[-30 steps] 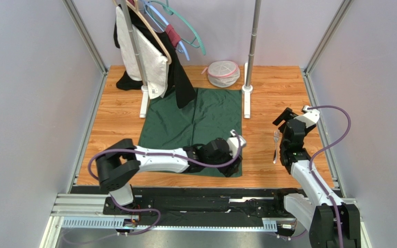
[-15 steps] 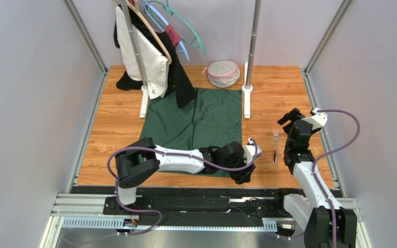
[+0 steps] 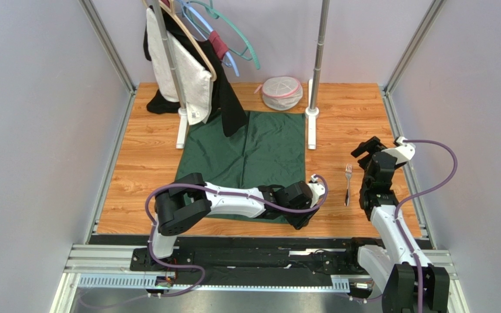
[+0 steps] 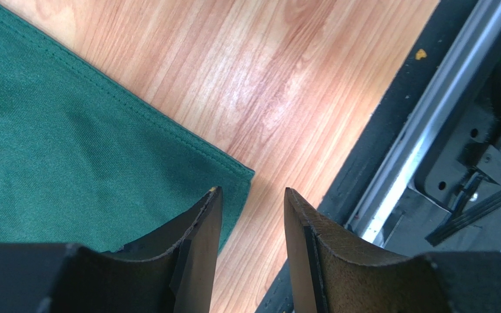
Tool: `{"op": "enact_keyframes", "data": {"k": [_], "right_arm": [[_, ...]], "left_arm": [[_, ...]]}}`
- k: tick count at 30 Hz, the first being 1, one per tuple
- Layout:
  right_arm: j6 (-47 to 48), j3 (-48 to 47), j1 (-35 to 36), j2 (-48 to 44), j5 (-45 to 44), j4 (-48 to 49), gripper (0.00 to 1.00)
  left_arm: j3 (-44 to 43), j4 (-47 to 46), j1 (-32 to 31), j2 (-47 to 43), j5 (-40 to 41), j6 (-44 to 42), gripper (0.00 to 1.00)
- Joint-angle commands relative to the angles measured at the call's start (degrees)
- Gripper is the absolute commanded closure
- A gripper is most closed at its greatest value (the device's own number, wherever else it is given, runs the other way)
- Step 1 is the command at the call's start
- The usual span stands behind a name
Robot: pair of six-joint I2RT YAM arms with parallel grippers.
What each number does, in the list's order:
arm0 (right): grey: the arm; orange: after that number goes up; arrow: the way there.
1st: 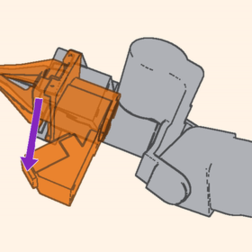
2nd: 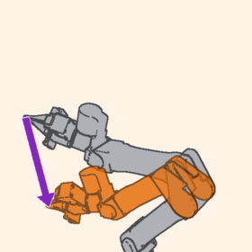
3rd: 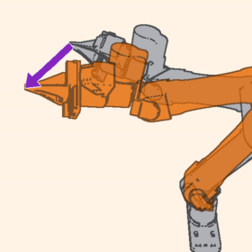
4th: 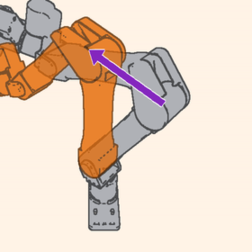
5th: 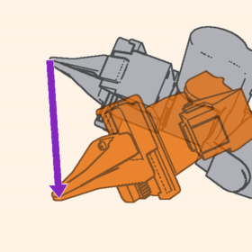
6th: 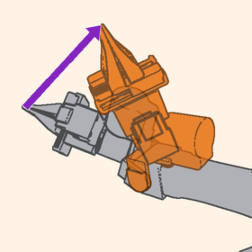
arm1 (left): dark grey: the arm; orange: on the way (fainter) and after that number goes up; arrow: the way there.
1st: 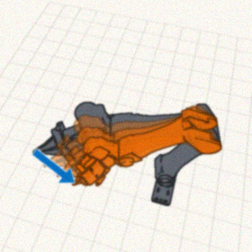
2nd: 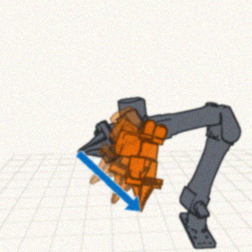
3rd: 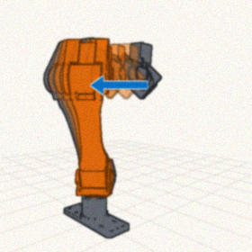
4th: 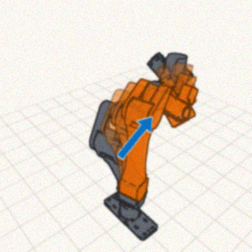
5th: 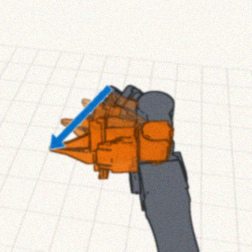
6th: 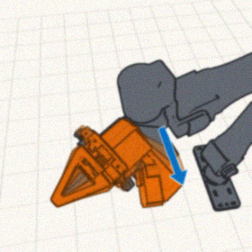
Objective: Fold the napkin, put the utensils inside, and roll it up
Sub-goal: Fold the napkin
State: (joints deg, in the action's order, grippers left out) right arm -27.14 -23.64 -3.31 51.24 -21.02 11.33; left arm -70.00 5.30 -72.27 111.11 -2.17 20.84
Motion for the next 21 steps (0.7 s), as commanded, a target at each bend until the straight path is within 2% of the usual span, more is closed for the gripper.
{"op": "enact_keyframes", "data": {"k": [1,6,10,17,21], "right_arm": [[-1.08,-0.27,-0.55,-0.44,0.54,0.97,0.21],[-1.43,-0.01,-0.91,-0.62,0.71,0.97,0.21],[-1.52,0.0,-1.08,-0.71,0.89,0.97,0.21],[-1.69,0.26,-1.43,-0.97,0.98,1.15,0.21],[-1.96,0.44,-1.7,-0.97,1.06,1.32,0.21]], "left_arm": [[-2.86,1.38,0.02,1.39,0.94,1.22,0.52],[-2.69,1.29,0.02,2.09,1.82,1.4,0.52],[-4.79,4.53,0.02,3.85,3.83,2.45,0.55],[-8.31,11.3,-0.06,6.92,8.76,4.56,0.64],[-10.85,14.82,-0.24,8.95,10.35,5.18,0.65]]}}
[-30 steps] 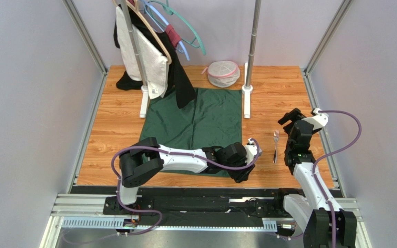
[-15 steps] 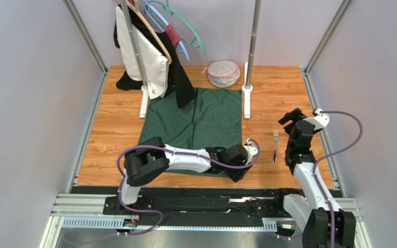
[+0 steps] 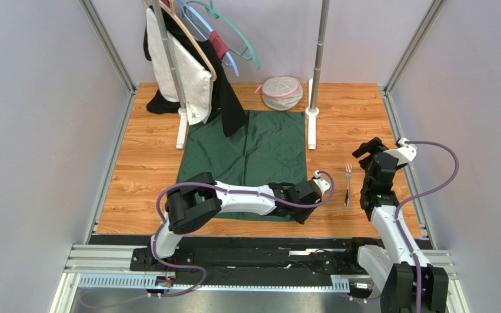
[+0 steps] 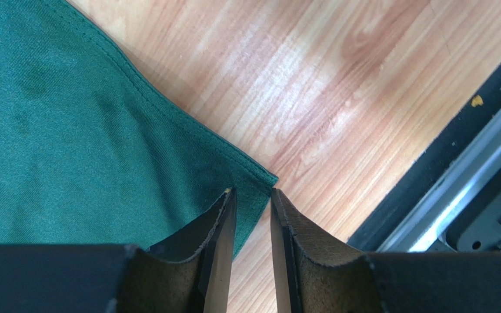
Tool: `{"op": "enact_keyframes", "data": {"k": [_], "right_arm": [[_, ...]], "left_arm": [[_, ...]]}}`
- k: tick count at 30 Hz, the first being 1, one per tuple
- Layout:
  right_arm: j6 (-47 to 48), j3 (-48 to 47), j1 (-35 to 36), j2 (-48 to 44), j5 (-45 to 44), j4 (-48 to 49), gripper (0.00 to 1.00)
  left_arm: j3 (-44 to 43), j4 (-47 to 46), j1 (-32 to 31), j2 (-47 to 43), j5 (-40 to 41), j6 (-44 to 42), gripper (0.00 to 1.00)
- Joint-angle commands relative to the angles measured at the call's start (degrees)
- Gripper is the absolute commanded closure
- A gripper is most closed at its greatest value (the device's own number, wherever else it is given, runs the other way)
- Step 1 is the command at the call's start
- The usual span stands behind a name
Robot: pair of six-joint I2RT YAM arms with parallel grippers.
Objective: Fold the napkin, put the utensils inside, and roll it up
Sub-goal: Fold the napkin
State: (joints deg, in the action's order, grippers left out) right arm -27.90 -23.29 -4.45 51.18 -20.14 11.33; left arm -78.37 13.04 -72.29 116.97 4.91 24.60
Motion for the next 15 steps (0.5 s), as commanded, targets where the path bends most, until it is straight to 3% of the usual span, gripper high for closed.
{"op": "enact_keyframes", "data": {"k": [1,4,15], "right_arm": [[-1.28,0.17,-0.56,-0.82,0.1,1.32,0.21],[-1.37,0.35,-0.82,-0.9,0.19,1.32,0.21],[-1.9,0.79,-1.62,-1.43,-0.25,1.41,0.21]], "left_arm": [[-3.1,8.31,-0.39,3.61,3.44,1.33,0.65],[-5.21,10.42,-1.01,5.55,3.88,0.98,0.68],[-10.49,16.23,-1.27,11.35,3.0,1.42,1.0]]}}
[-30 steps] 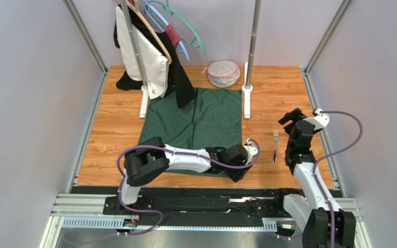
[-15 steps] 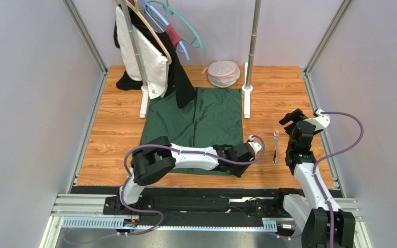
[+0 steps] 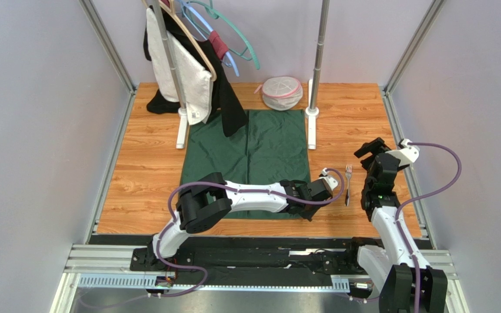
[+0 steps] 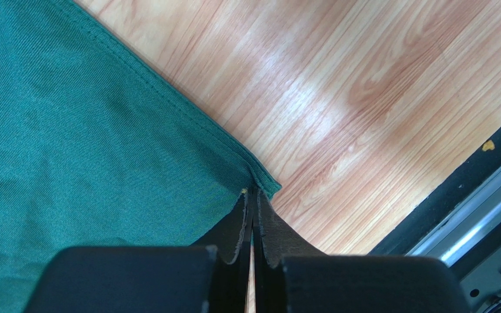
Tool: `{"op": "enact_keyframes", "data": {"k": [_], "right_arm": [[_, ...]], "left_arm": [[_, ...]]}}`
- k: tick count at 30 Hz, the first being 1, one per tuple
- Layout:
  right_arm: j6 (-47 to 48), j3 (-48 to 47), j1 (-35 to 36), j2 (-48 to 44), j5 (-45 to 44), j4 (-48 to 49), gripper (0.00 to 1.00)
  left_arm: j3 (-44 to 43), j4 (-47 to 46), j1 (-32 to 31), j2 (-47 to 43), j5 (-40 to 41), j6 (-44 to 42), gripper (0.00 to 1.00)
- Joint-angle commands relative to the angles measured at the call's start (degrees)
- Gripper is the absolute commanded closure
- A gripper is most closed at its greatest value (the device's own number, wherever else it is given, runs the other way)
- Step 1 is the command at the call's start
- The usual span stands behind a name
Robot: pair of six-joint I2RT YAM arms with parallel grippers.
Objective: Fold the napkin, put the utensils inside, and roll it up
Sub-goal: Fold the napkin
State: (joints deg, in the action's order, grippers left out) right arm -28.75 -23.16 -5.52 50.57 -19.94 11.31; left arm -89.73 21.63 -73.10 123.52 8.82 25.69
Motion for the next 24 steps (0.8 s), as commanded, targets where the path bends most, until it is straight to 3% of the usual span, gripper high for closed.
{"op": "enact_keyframes", "data": {"k": [1,7,12,24], "right_arm": [[-1.22,0.57,-0.55,-0.82,-0.36,1.43,0.21],[-1.31,0.57,-0.72,-0.56,-0.18,1.43,0.21],[-1.39,0.31,-0.81,0.41,-0.27,1.17,0.21],[-1.22,0.66,-0.81,-0.56,-1.24,0.64,0.21]], "left_arm": [[1.31,7.12,-0.46,4.36,-1.0,0.15,1.0],[13.53,-3.51,-0.29,-10.47,-2.83,-0.82,1.0],[13.62,-4.48,-0.38,-11.99,-10.12,-1.7,1.0],[14.15,-6.95,-0.29,-18.05,-15.67,-0.91,1.0]]}}
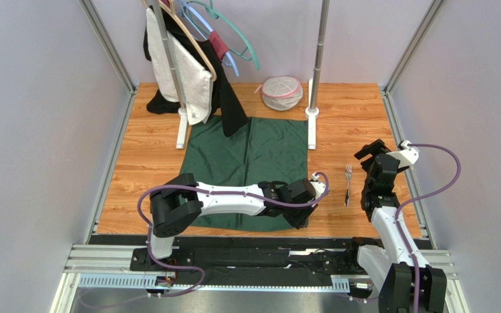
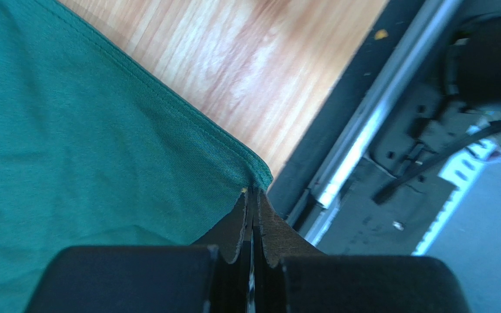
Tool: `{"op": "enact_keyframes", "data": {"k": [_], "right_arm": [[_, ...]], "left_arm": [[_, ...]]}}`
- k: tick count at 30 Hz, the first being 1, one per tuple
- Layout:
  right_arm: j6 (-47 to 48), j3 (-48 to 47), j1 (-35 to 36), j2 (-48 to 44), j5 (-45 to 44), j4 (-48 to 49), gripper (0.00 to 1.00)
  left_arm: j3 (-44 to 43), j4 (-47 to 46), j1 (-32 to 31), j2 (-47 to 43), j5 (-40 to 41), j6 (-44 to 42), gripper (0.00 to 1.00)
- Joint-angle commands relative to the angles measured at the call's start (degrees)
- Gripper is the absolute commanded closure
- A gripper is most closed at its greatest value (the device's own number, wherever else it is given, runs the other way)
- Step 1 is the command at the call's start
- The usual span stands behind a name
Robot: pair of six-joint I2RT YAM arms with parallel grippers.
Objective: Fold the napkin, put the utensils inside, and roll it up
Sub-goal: Fold the napkin
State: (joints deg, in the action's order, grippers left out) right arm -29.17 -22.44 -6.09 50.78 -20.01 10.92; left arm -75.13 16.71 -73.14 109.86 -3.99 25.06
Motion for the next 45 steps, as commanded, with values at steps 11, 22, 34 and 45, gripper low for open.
{"op": "enact_keyframes", "data": {"k": [11,22,34,45], "right_arm": [[-0.63,-0.06,-0.33,-0.69,-1.79,0.86,0.21],[-0.71,0.2,-0.33,-0.86,-1.79,1.04,0.21],[-0.71,0.29,-0.33,-0.77,-2.05,1.21,0.21],[-0.71,0.29,-0.33,-0.69,-2.31,1.48,0.21]], "left_arm": [[-0.28,-3.35,0.19,-8.96,-8.57,-0.19,1.0],[6.49,2.71,16.09,-17.58,3.44,-5.53,1.0],[7.54,6.23,29.19,-17.93,20.5,-15.74,1.0],[9.66,0.44,41.15,-16.88,22.09,-20.39,1.0]]}}
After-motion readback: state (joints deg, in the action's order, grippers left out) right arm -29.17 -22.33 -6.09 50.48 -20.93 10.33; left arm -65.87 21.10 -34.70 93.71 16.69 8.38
